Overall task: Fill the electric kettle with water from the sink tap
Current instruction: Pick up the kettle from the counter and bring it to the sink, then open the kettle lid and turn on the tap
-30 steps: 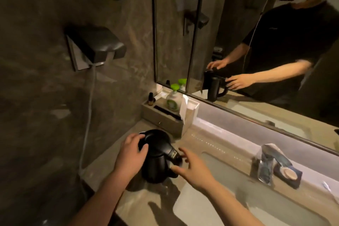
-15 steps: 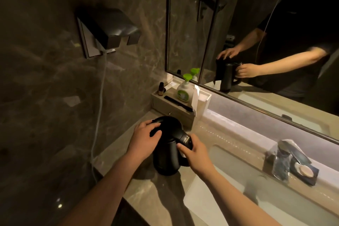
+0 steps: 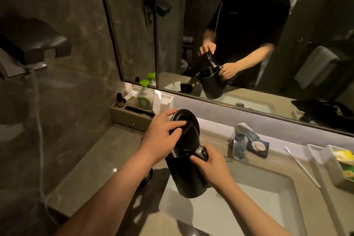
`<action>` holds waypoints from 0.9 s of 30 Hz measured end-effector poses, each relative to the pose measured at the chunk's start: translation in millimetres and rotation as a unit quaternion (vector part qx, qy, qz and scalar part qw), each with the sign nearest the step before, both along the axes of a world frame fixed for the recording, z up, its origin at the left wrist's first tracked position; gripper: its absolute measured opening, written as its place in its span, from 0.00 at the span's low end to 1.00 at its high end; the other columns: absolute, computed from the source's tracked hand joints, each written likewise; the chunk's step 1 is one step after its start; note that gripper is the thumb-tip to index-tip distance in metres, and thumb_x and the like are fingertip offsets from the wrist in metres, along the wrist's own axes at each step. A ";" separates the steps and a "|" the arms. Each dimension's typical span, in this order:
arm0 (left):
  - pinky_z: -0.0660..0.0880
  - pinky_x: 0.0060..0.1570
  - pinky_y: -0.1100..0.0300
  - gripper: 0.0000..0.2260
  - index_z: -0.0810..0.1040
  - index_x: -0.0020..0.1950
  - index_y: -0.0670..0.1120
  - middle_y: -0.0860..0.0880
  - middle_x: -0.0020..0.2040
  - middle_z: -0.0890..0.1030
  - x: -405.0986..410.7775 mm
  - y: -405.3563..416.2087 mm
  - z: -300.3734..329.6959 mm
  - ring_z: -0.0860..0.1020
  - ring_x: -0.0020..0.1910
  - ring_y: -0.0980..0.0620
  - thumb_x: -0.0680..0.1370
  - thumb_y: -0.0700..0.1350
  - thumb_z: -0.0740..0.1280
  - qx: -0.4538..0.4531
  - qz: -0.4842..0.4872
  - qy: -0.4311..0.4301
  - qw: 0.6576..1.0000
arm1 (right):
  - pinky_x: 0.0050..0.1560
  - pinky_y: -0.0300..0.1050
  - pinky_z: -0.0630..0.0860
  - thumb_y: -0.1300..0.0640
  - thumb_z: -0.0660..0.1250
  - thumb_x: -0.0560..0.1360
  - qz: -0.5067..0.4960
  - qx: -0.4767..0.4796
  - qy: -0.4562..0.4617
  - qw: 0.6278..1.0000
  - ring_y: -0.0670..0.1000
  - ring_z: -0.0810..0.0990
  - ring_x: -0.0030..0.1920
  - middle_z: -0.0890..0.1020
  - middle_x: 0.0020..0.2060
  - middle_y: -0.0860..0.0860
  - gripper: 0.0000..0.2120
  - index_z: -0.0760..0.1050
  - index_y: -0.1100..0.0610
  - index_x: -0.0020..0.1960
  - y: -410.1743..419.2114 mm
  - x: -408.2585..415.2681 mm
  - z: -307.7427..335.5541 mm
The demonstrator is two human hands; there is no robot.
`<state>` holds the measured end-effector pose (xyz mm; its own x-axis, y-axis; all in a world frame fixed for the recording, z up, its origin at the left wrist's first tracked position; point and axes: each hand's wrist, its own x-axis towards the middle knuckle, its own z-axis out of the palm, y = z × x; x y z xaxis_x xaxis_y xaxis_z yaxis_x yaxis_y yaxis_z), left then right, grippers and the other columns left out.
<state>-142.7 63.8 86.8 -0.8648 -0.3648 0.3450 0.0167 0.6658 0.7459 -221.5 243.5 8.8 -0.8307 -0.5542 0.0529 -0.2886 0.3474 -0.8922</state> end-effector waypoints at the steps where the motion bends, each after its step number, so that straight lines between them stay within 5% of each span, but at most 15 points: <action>1: 0.60 0.62 0.64 0.13 0.79 0.59 0.58 0.59 0.66 0.70 -6.2 13.3 1.3 0.64 0.66 0.61 0.76 0.49 0.64 0.003 -0.027 -0.005 1.000 | 0.35 0.33 0.72 0.51 0.75 0.70 -0.025 -0.005 -0.008 1.000 0.39 0.80 0.39 0.82 0.36 0.40 0.09 0.74 0.45 0.43 14.4 -1.1 -4.5; 6: 0.65 0.64 0.61 0.16 0.77 0.64 0.54 0.57 0.63 0.76 -36.4 56.4 -13.4 0.70 0.64 0.61 0.77 0.45 0.64 0.076 -0.108 -0.031 0.991 | 0.33 0.35 0.72 0.55 0.80 0.64 -0.131 -0.019 -0.072 0.989 0.41 0.79 0.32 0.83 0.31 0.45 0.12 0.76 0.54 0.38 90.3 -7.8 -27.4; 12: 0.71 0.60 0.54 0.14 0.77 0.62 0.54 0.51 0.61 0.79 -85.5 80.2 -63.2 0.75 0.59 0.54 0.77 0.46 0.63 0.040 -0.104 -0.144 0.983 | 0.35 0.49 0.75 0.56 0.78 0.65 -0.227 -0.015 -0.141 0.964 0.49 0.78 0.33 0.82 0.30 0.49 0.12 0.76 0.59 0.39 163.7 -18.0 -64.2; 17: 0.71 0.59 0.52 0.17 0.75 0.65 0.50 0.48 0.64 0.78 -140.8 108.8 -83.8 0.75 0.61 0.48 0.77 0.48 0.62 -0.064 -0.139 -0.205 0.967 | 0.30 0.41 0.74 0.56 0.77 0.69 -0.272 -0.025 -0.173 0.946 0.49 0.76 0.30 0.80 0.28 0.47 0.11 0.75 0.58 0.41 187.3 -31.4 -86.3; 27: 0.66 0.65 0.47 0.23 0.65 0.72 0.52 0.48 0.74 0.65 -230.6 141.1 -111.3 0.64 0.69 0.45 0.77 0.50 0.63 -0.307 -0.202 -0.180 0.912 | 0.33 0.41 0.77 0.55 0.77 0.68 -0.274 -0.053 -0.221 0.935 0.47 0.78 0.30 0.82 0.30 0.47 0.10 0.78 0.56 0.41 183.4 -73.1 -112.4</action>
